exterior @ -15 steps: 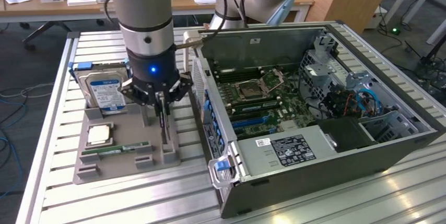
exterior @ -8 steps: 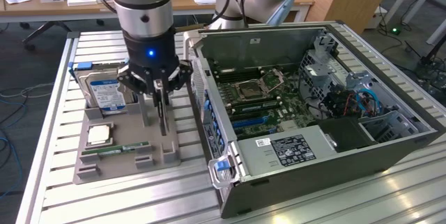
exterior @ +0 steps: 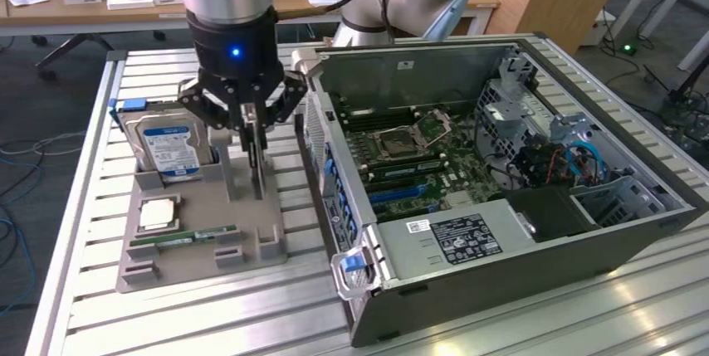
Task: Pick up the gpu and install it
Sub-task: 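Pick up the gpu and move the gpu toward the slot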
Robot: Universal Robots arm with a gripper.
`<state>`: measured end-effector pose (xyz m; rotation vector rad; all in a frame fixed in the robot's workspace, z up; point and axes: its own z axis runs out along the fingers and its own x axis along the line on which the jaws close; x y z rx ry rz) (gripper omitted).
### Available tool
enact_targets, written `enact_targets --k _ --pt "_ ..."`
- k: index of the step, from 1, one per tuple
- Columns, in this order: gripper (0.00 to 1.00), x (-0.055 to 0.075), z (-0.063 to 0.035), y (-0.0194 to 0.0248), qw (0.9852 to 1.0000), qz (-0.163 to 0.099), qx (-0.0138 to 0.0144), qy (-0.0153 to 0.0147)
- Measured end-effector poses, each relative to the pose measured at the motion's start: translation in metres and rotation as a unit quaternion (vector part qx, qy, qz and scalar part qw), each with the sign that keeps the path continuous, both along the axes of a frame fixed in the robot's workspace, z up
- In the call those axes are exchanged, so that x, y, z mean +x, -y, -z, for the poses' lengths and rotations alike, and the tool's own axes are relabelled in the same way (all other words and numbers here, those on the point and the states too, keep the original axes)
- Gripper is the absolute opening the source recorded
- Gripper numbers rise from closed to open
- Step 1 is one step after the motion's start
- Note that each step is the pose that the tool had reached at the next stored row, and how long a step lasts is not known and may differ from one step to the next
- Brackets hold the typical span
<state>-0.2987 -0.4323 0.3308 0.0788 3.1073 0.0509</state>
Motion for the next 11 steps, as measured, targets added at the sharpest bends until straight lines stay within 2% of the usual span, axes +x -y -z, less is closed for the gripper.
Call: enact_targets --k 11 --pt "0.26 0.000 -0.0277 0.0000 1.0000 0.000 0.0000 0.0000"
